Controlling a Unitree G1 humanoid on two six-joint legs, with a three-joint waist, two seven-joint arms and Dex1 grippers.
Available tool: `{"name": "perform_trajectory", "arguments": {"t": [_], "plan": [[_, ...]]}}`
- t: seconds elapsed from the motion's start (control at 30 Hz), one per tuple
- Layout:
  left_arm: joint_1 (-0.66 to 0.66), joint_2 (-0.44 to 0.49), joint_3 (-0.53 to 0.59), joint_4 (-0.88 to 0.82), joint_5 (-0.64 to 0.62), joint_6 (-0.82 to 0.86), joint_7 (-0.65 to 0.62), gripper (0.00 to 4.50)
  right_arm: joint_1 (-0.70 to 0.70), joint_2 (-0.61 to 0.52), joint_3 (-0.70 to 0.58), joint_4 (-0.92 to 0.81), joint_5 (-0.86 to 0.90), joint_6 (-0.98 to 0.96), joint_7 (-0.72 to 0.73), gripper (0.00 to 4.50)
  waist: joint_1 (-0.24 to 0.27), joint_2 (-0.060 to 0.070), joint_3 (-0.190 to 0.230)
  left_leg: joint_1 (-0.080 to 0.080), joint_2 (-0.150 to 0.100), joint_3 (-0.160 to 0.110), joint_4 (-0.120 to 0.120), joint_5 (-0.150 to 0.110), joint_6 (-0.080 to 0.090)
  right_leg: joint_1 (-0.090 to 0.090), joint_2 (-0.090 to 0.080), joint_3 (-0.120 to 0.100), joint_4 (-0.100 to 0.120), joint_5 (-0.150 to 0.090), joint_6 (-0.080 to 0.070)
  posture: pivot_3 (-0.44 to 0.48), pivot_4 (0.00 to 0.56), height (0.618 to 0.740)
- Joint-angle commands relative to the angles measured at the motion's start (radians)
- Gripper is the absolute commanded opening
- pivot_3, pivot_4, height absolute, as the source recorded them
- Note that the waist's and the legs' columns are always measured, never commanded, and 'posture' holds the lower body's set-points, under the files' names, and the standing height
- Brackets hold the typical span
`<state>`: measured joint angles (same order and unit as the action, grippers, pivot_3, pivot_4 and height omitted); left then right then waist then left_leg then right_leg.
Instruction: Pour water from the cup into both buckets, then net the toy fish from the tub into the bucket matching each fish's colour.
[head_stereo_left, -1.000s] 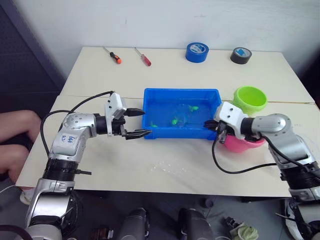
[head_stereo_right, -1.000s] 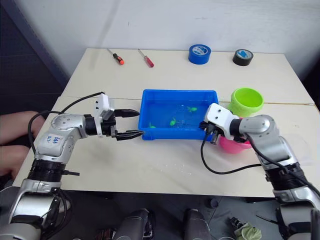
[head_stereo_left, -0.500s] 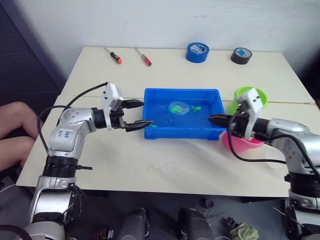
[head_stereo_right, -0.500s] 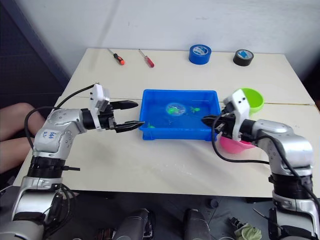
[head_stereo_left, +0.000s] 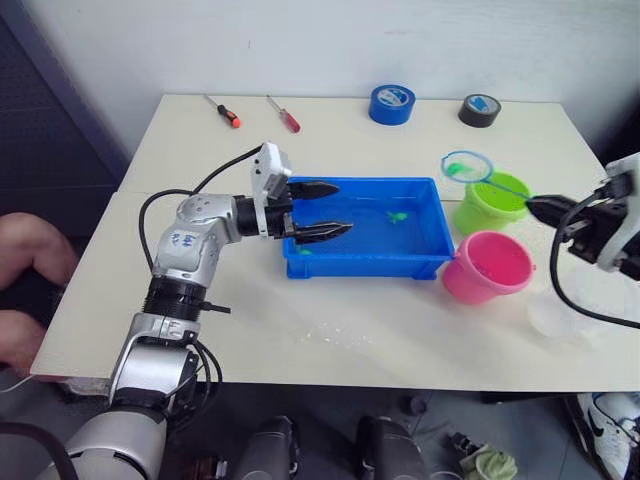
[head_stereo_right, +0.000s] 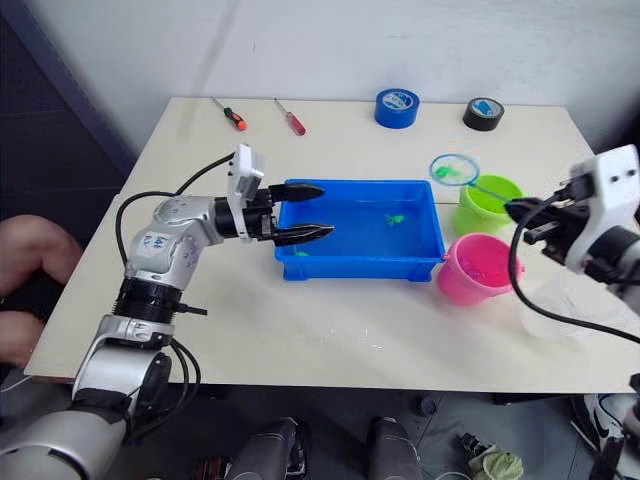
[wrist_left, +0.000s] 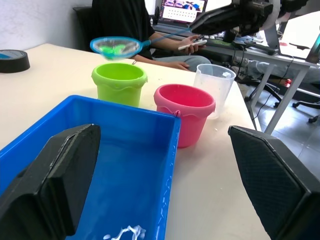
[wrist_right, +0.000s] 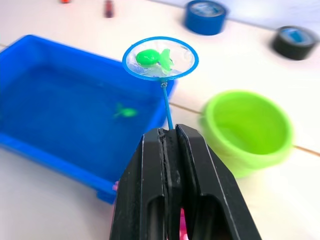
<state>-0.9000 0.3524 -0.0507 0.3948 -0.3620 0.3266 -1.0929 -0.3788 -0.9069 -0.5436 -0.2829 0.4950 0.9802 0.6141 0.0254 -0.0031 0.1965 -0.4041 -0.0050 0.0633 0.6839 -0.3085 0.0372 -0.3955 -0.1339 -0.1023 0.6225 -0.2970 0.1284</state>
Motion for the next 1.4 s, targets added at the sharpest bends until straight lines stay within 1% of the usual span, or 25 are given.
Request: {"name": "perform_trajectory", "arguments": {"t": [0.03, 0.1, 0.2, 0.23, 0.33, 0.4, 0.43, 0.5, 0.7, 0.83, 0.93, 0.97, 1.03, 1.07, 1.1, 1.13, 1.2, 1.27, 1.3, 1.33, 1.37, 1.4], "plan": [[-0.029, -0.001, 0.005, -0.001, 0.002, -0.029, -0.013, 4.47, 0.013, -0.080, 0.034, 0.081, -0.129, -0.167, -0.024, 0.00, -0.001, 0.000, 0.000, 0.000, 0.000, 0.001, 0.000, 0.000, 0.000, 0.000, 0.000, 0.000, 0.000, 0.000, 0.000, 0.000, 0.150, 0.740], [-0.030, -0.003, 0.009, -0.009, -0.002, -0.028, -0.015, 4.47, 0.031, -0.123, 0.099, 0.137, -0.218, -0.286, -0.026, 0.00, -0.002, 0.000, 0.000, 0.000, 0.000, 0.002, 0.000, 0.000, 0.000, 0.000, 0.000, 0.000, 0.000, 0.000, 0.000, 0.000, 0.150, 0.740], [-0.022, -0.002, 0.018, -0.053, -0.016, -0.012, -0.009, 4.47, 0.074, -0.249, 0.296, 0.261, -0.484, -0.630, -0.046, 0.00, -0.004, 0.000, 0.000, 0.000, 0.000, 0.002, 0.000, 0.000, 0.000, 0.000, 0.000, 0.000, 0.000, 0.000, 0.000, 0.000, 0.150, 0.740], [-0.020, -0.002, 0.019, -0.062, -0.019, -0.008, -0.006, 4.47, 0.077, -0.278, 0.342, 0.300, -0.547, -0.714, -0.056, 0.00, -0.004, 0.000, 0.000, 0.000, 0.000, 0.002, 0.000, 0.000, 0.000, 0.000, 0.000, 0.001, 0.000, 0.000, 0.000, 0.000, 0.150, 0.740], [-0.003, 0.004, 0.027, -0.090, -0.021, 0.000, 0.007, 4.47, 0.039, -0.369, 0.500, 0.429, -0.775, -0.983, -0.133, 0.00, -0.004, 0.000, 0.000, 0.000, 0.000, 0.002, 0.000, 0.000, 0.000, -0.001, 0.000, 0.002, 0.000, 0.000, 0.000, 0.000, 0.150, 0.740], [0.008, 0.012, 0.031, -0.106, -0.022, 0.005, 0.013, 4.47, -0.002, -0.452, 0.595, 0.495, -0.979, -1.137, -0.239, 0.00, -0.005, 0.001, 0.000, 0.000, 0.000, 0.002, 0.000, 0.000, 0.000, -0.002, 0.000, 0.002, -0.001, 0.000, 0.000, 0.000, 0.150, 0.740], [0.012, 0.014, 0.032, -0.112, -0.023, 0.009, 0.016, 4.47, -0.024, -0.477, 0.623, 0.519, -1.045, -1.194, -0.278, 0.00, -0.006, 0.001, 0.001, 0.000, 0.000, 0.002, 0.000, 0.000, 0.000, -0.002, 0.000, 0.003, -0.001, 0.000, 0.000, 0.000, 0.150, 0.740], [0.017, 0.020, 0.035, -0.122, -0.024, 0.014, 0.019, 4.47, -0.058, -0.494, 0.635, 0.550, -1.082, -1.276, -0.315, 0.00, -0.007, 0.002, 0.001, 0.000, 0.000, 0.002, 0.000, 0.000, 0.000, -0.002, 0.000, 0.004, -0.001, 0.000, 0.000, 0.000, 0.150, 0.740], [0.017, 0.026, 0.036, -0.120, -0.023, 0.015, 0.024, 4.47, -0.105, -0.500, 0.636, 0.615, -1.130, -1.387, -0.324, 0.00, -0.003, 0.002, 0.001, 0.000, 0.001, 0.001, 0.000, 0.001, 0.000, -0.001, 0.001, 0.003, -0.002, 0.000, 0.000, 0.000, 0.150, 0.740], [0.013, 0.026, 0.036, -0.110, -0.022, 0.009, 0.021, 4.47, -0.115, -0.506, 0.630, 0.646, -1.144, -1.426, -0.299, 0.00, -0.004, 0.002, 0.001, 0.000, 0.001, 0.002, 0.000, 0.001, 0.000, -0.001, 0.001, 0.003, -0.002, 0.000, 0.000, 0.000, 0.150, 0.740], [0.005, 0.021, 0.034, -0.098, -0.020, 0.003, 0.018, 4.47, -0.116, -0.510, 0.649, 0.660, -1.181, -1.462, -0.288, 0.00, -0.005, 0.002, 0.001, 0.000, 0.001, 0.002, 0.000, 0.001, 0.000, -0.001, 0.001, 0.003, -0.002, 0.000, 0.000, 0.000, 0.150, 0.740], [0.001, 0.019, 0.033, -0.094, -0.020, 0.001, 0.017, 4.47, -0.120, -0.490, 0.628, 0.673, -1.139, -1.458, -0.276, 0.00, -0.006, 0.002, 0.001, 0.000, 0.001, 0.002, 0.000, 0.001, 0.000, -0.001, 0.001, 0.003, -0.002, 0.000, 0.000, 0.000, 0.150, 0.740], [-0.003, 0.017, 0.032, -0.086, -0.018, -0.003, 0.015, 4.47, -0.128, -0.442, 0.576, 0.692, -1.024, -1.428, -0.232, 0.00, -0.006, 0.002, 0.001, 0.000, 0.001, 0.002, 0.000, 0.001, 0.000, -0.001, 0.001, 0.003, -0.002, 0.000, 0.000, 0.000, 0.150, 0.740], [-0.003, 0.018, 0.031, -0.083, -0.018, -0.003, 0.013, 4.47, -0.123, -0.411, 0.533, 0.680, -0.934, -1.375, -0.186, 0.00, -0.005, 0.002, 0.001, 0.000, 0.001, 0.002, 0.000, 0.001, 0.000, -0.001, 0.001, 0.003, -0.002, 0.000, 0.000, 0.000, 0.150, 0.740], [0.001, 0.023, 0.029, -0.082, -0.017, -0.001, 0.008, 4.47, -0.107, -0.355, 0.469, 0.628, -0.789, -1.255, -0.107, 0.00, -0.005, 0.002, 0.001, 0.000, 0.001, 0.002, 0.000, 0.001, 0.000, -0.001, 0.001, 0.003, -0.002, 0.000, 0.000, 0.000, 0.150, 0.740], [0.003, 0.026, 0.028, -0.082, -0.017, 0.000, 0.003, 4.47, -0.094, -0.315, 0.421, 0.587, -0.690, -1.166, -0.049, 0.00, -0.005, 0.002, 0.001, 0.000, 0.001, 0.001, 0.000, 0.001, 0.000, 0.000, 0.001, 0.002, -0.002, 0.000, 0.000, 0.000, 0.150, 0.740], [0.018, 0.041, 0.021, -0.086, -0.012, 0.005, -0.013, 4.47, -0.077, -0.217, 0.307, 0.420, -0.445, -0.811, 0.056, 0.00, -0.005, 0.002, 0.001, 0.000, 0.002, 0.001, 0.001, 0.001, 0.000, 0.001, 0.002, 0.001, -0.002, 0.000, 0.000, 0.000, 0.150, 0.740], [0.033, 0.055, 0.011, -0.089, -0.002, 0.000, -0.030, 4.47, -0.068, -0.168, 0.237, 0.253, -0.250, -0.487, 0.114, 0.00, -0.003, 0.002, 0.000, 0.000, 0.002, -0.002, 0.001, 0.001, 0.000, 0.001, 0.002, 0.000, -0.001, 0.000, 0.000, 0.000, 0.150, 0.740], [0.039, 0.061, 0.007, -0.089, 0.003, -0.003, -0.035, 4.47, -0.069, -0.153, 0.210, 0.182, -0.170, -0.339, 0.120, 0.00, -0.002, 0.003, 0.000, 0.000, 0.002, -0.003, 0.001, 0.001, 0.000, 0.001, 0.001, 0.000, 0.000, 0.000, 0.000, 0.000, 0.150, 0.740], [0.049, 0.066, 0.005, -0.094, 0.004, 0.001, -0.038, 4.47, -0.083, -0.126, 0.175, 0.104, -0.045, -0.158, 0.114, 0.00, -0.001, 0.003, 0.000, 0.000, 0.002, -0.004, 0.001, 0.001, 0.000, 0.001, 0.001, 0.000, 0.000, 0.000, 0.000, 0.000, 0.150, 0.740], [0.056, 0.069, 0.004, -0.099, 0.003, 0.005, -0.039, 4.47, -0.095, -0.106, 0.146, 0.049, 0.039, -0.026, 0.105, 0.00, -0.001, 0.003, 0.000, 0.000, 0.002, -0.005, 0.001, 0.001, 0.000, 0.001, 0.001, -0.001, 0.001, 0.000, 0.000, 0.000, 0.150, 0.740], [0.060, 0.071, 0.003, -0.103, 0.002, 0.007, -0.039, 4.47, -0.106, -0.092, 0.126, 0.012, 0.094, 0.063, 0.093, 0.00, -0.001, 0.003, 0.000, 0.000, 0.002, -0.005, 0.001, 0.001, 0.000, 0.001, 0.001, -0.001, 0.001, 0.000, 0.000, 0.000, 0.150, 0.740]]}}
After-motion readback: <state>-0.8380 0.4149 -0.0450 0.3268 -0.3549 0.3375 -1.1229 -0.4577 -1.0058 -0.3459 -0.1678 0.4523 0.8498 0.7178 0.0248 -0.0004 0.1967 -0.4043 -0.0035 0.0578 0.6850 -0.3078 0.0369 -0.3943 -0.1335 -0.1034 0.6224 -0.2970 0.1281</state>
